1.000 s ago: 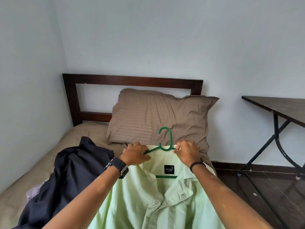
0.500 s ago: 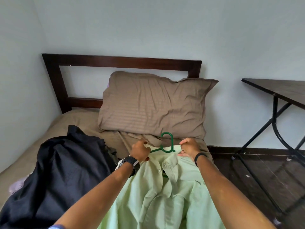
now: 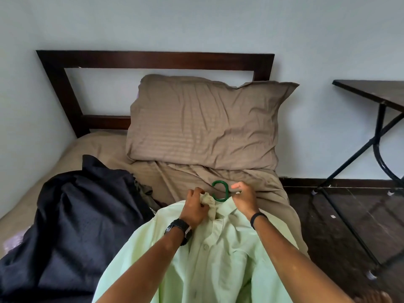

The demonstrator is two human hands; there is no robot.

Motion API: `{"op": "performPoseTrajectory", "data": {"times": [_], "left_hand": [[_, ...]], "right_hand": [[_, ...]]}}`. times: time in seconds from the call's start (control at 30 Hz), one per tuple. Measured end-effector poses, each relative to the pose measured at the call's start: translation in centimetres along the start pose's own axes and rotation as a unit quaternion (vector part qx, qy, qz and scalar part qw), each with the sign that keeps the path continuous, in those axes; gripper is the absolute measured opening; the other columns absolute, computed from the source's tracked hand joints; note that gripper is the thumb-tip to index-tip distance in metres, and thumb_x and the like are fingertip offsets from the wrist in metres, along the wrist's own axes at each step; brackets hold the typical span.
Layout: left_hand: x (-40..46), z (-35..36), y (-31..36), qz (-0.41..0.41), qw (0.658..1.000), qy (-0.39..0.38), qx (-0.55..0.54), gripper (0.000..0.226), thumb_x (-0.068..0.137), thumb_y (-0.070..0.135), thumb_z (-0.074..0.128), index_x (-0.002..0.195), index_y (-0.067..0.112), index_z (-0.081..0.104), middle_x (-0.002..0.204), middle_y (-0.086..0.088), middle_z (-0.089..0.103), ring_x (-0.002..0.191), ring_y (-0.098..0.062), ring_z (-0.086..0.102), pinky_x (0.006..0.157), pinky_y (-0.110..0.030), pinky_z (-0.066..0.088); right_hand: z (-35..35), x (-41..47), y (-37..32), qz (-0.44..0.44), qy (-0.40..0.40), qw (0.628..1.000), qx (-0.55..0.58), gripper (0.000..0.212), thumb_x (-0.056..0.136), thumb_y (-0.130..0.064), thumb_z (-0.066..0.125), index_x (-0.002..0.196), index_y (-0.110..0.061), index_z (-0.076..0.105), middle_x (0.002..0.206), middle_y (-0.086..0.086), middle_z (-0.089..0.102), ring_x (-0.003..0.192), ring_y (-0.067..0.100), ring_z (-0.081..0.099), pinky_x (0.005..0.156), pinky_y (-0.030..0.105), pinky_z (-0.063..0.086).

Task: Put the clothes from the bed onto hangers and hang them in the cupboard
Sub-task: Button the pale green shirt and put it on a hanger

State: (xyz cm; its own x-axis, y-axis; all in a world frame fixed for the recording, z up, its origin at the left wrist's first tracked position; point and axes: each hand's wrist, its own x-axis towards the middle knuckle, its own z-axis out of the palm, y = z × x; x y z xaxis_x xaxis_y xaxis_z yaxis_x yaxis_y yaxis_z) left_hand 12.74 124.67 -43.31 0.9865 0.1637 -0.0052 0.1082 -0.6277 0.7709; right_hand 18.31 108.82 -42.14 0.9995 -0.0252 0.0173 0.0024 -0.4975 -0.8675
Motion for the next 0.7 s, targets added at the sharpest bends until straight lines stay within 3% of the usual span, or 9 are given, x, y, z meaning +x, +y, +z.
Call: {"op": "performPoseTrajectory", "data": {"times": [0.07,0.17,0.2,0.33,0.4,0.47,0.53,0.6,0.7], "left_hand": [[-0.3,0.3,-0.3,0.008,1.0,0.001,0.01,0.019,0.081,0.0,0.057,0.098,0.008,0.052,0.107,-0.006,0.038,0.087,-0.028,0.055,0.081,-0.027,0.046],[-0.3,0.8,-0.6,0.017,0.999,-0.025,0.045,0.006,0.082,0.003,0.061,0.088,0.001,0.062,0.102,-0.004,0.035,0.084,-0.021,0.05,0.08,-0.02,0.041],[-0.2,1.0,-0.8,0.022,0.998,-0.036,0.056,0.01,0.083,0.005,0.062,0.089,-0.002,0.065,0.101,-0.005,0.036,0.086,-0.022,0.051,0.083,-0.021,0.041],[-0.7,0.7,-0.4,0.021,0.995,-0.053,0.083,0.017,0.086,0.012,0.059,0.097,0.004,0.069,0.103,-0.013,0.059,0.097,-0.026,0.058,0.074,-0.015,0.032],[-1.3,0.4,-0.2,0.01,0.995,-0.063,0.082,0.017,0.086,0.013,0.058,0.097,0.007,0.069,0.103,-0.01,0.067,0.098,-0.023,0.06,0.071,-0.016,0.033],[-1.9,0.2,-0.1,-0.004,0.994,-0.07,0.088,0.016,0.087,0.018,0.059,0.098,0.01,0.069,0.103,-0.006,0.069,0.098,-0.021,0.06,0.072,-0.019,0.036],[-2.3,0.2,-0.1,-0.012,0.993,-0.074,0.092,0.017,0.089,0.023,0.06,0.099,0.013,0.07,0.104,-0.004,0.068,0.099,-0.017,0.059,0.068,-0.018,0.033],[-2.6,0.1,0.0,-0.013,0.994,-0.071,0.083,0.017,0.088,0.023,0.062,0.098,0.013,0.071,0.103,-0.003,0.068,0.095,-0.013,0.057,0.063,-0.013,0.029],[-2.8,0.1,0.1,-0.018,0.996,-0.068,0.062,0.014,0.085,0.019,0.067,0.092,0.009,0.073,0.102,-0.007,0.069,0.098,-0.017,0.059,0.069,-0.016,0.034]], "right_hand": [[0.3,-1.5,-0.3,-0.067,-0.008,0.997,-0.047,0.021,0.08,0.007,0.054,0.087,-0.009,0.064,0.094,0.008,0.061,0.081,0.015,0.056,0.072,0.02,0.042],[1.1,-4.4,-0.7,-0.059,-0.112,0.988,-0.093,0.01,0.082,-0.011,0.065,0.079,-0.017,0.058,0.074,-0.004,0.056,0.072,0.014,0.055,0.064,0.019,0.04],[1.2,-5.3,-0.7,-0.058,-0.131,0.981,-0.132,0.015,0.08,-0.019,0.07,0.075,-0.017,0.056,0.073,-0.004,0.056,0.075,0.016,0.056,0.065,0.02,0.04],[0.7,-6.6,-1.7,-0.017,-0.166,0.966,-0.198,0.035,0.073,-0.034,0.078,0.064,-0.018,0.047,0.07,-0.004,0.054,0.082,0.019,0.057,0.061,0.025,0.04],[0.0,-6.4,-2.8,0.009,-0.228,0.943,-0.241,0.031,0.069,-0.032,0.081,0.072,-0.011,0.058,0.077,0.001,0.061,0.077,0.016,0.057,0.057,0.023,0.04],[-0.6,-6.1,-3.4,0.019,-0.266,0.925,-0.271,0.029,0.069,-0.024,0.081,0.087,-0.006,0.068,0.092,0.006,0.069,0.083,0.017,0.062,0.063,0.021,0.046],[-1.1,-5.9,-3.1,0.028,-0.26,0.931,-0.253,0.027,0.072,-0.016,0.079,0.096,-0.005,0.071,0.097,0.007,0.07,0.086,0.016,0.063,0.063,0.017,0.047],[-1.4,-5.9,-2.1,0.048,-0.223,0.956,-0.182,0.023,0.074,-0.012,0.077,0.095,-0.005,0.072,0.088,0.004,0.068,0.081,0.013,0.06,0.056,0.012,0.043],[-1.7,-6.6,-0.3,0.093,-0.133,0.986,-0.024,0.023,0.074,-0.011,0.078,0.096,-0.004,0.073,0.083,0.002,0.067,0.08,0.013,0.061,0.07,0.019,0.046]]}}
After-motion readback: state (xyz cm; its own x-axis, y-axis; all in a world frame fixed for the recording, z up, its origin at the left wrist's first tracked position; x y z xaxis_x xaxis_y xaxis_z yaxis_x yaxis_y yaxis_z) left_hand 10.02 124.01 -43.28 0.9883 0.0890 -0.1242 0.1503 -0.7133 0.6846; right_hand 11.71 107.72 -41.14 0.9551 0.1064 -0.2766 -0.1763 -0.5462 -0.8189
